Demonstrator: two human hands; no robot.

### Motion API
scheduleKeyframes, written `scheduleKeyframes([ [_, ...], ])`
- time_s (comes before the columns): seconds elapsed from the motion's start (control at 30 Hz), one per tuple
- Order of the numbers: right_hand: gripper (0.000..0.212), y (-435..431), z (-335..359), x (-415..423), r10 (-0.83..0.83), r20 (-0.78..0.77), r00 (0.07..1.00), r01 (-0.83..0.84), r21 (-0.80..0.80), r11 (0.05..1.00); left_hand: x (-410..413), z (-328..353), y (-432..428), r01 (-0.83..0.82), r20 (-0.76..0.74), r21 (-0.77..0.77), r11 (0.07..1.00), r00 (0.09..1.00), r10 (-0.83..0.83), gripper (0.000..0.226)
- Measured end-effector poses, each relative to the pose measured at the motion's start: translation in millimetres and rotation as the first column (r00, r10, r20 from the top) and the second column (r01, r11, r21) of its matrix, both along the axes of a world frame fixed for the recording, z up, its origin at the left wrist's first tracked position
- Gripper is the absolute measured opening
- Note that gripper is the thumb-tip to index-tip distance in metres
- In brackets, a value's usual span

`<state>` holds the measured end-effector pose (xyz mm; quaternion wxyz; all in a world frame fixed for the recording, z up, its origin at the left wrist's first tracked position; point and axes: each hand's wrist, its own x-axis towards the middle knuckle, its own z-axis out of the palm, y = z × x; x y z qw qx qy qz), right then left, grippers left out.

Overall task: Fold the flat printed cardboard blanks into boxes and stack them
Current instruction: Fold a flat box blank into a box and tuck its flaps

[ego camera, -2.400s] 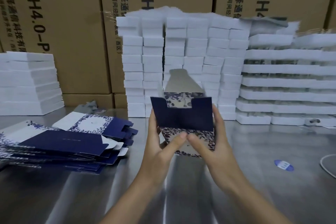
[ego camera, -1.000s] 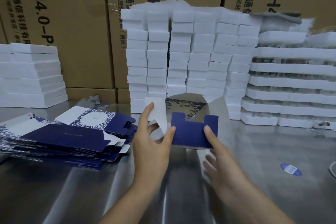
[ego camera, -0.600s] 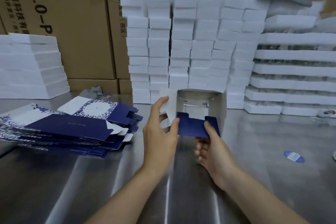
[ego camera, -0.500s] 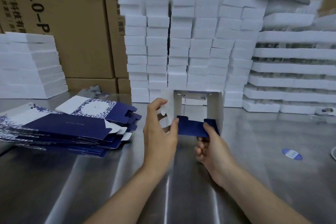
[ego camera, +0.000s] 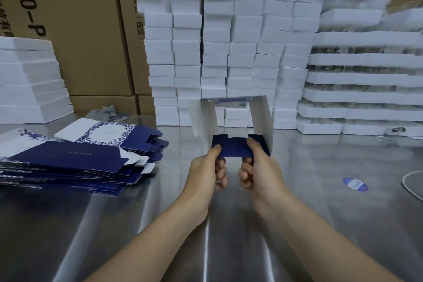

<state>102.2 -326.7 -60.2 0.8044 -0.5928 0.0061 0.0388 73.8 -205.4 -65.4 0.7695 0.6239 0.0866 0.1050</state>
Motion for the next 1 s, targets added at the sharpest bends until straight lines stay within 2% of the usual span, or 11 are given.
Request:
scheduleKeyframes([
  [0.13,0.039,3,0,-6,0.102,0.002,0.995,-0.102,0.016,0.995,-4,4,-3,-0.059,0.072,0.063,0.996,0.996,0.055,0.035],
  [0.27,0.043,10,-2,-9,0.209,-0.013,0.978,-0.209,0.002,0.978,-8,7,-1,-0.077,0.092,0.103,0.992,0.993,0.068,0.039],
  [0.4,0.046,11,-1,-10,0.174,0.035,0.984,-0.174,0.018,0.985,-10,10,2,-0.070,0.045,0.148,0.987,0.997,0.064,0.038],
  [0.57,0.048,12,0,-12,0.177,0.065,0.982,-0.176,-0.025,0.984,-15,11,-4,0.076,-0.006,0.116,0.990,0.997,-0.076,0.048],
  [0.7,0.042,11,1,-12,0.199,0.061,0.978,-0.196,-0.049,0.979,-17,13,-7,0.058,0.030,0.145,0.988,0.998,-0.063,0.060],
  [0.87,0.034,10,1,-15,0.248,0.041,0.968,-0.248,-0.003,0.969,-17,15,-2,0.034,0.030,0.147,0.989,0.999,-0.038,0.053],
  [1.0,0.040,13,1,-18,0.207,0.039,0.977,-0.208,0.011,0.978,-17,12,-1,0.047,0.004,0.125,0.991,0.999,-0.048,0.055],
])
